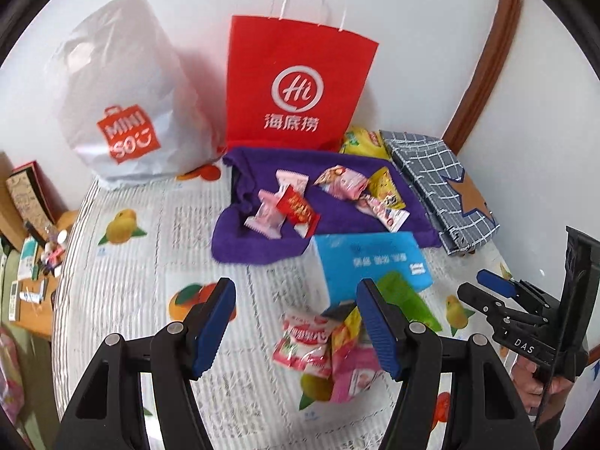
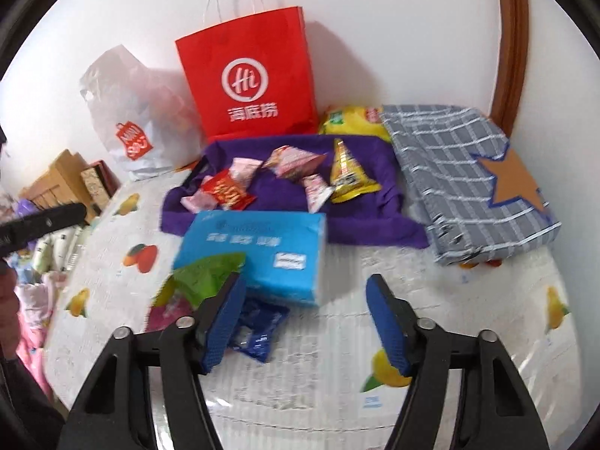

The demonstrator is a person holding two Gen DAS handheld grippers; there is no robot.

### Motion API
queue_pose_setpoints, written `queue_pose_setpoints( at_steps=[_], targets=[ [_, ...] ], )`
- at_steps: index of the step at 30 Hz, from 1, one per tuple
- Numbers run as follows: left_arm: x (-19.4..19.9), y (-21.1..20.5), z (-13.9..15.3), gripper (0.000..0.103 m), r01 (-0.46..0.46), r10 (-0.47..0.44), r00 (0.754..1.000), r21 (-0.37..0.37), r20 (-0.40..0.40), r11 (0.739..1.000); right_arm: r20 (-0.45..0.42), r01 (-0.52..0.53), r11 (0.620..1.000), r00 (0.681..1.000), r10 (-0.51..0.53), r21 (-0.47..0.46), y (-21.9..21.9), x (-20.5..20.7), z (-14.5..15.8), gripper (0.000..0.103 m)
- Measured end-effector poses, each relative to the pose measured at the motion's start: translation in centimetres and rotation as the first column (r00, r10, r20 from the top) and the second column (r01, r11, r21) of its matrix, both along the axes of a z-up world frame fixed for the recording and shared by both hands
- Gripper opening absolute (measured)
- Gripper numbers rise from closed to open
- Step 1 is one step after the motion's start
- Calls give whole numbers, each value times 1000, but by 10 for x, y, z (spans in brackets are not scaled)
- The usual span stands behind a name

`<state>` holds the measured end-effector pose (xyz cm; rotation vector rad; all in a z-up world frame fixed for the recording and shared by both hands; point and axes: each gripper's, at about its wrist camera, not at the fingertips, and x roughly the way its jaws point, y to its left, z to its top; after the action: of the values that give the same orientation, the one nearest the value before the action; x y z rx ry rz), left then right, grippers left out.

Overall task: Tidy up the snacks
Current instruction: 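Withdraw both open tools back toward the snack pile, then grasp the green triangular snack bag with the right tool, then grasp the pink strawberry candy bag with the left tool while the right holds the green bag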

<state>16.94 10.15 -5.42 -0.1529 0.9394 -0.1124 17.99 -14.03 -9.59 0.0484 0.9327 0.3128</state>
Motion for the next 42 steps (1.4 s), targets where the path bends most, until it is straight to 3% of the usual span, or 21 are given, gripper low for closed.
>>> queue_pose_setpoints(
  at_steps=[9,17,22,32,39,42],
  targets=[
    [-10,23,-27,65,-52,50,996,-27,-68,998,-10,-114,993,993,114,-9,49,-5,-14,61],
    [-16,32,-47,65,-62,58,993,-39,-105,997,-53,-133,991,990,132,-25,72,10,-36,60],
    [-16,25,-61,65,-45,39,991,-44,-129,998,-51,-152,987,987,150,-53,80,12,-44,48],
    [4,2,-102,65,5,-9,980,-21,-200,1000,23,-109,994,994,109,-17,32,-13,-11,46],
    [17,-26,-124,65,91,-88,969,3,-232,996,26,-39,999,999,40,-27,-9,-28,-10,46],
    [19,-34,-130,70,105,-104,967,-10,-234,994,13,-12,1000,1000,12,-12,-22,-32,-16,46]
  ],
)
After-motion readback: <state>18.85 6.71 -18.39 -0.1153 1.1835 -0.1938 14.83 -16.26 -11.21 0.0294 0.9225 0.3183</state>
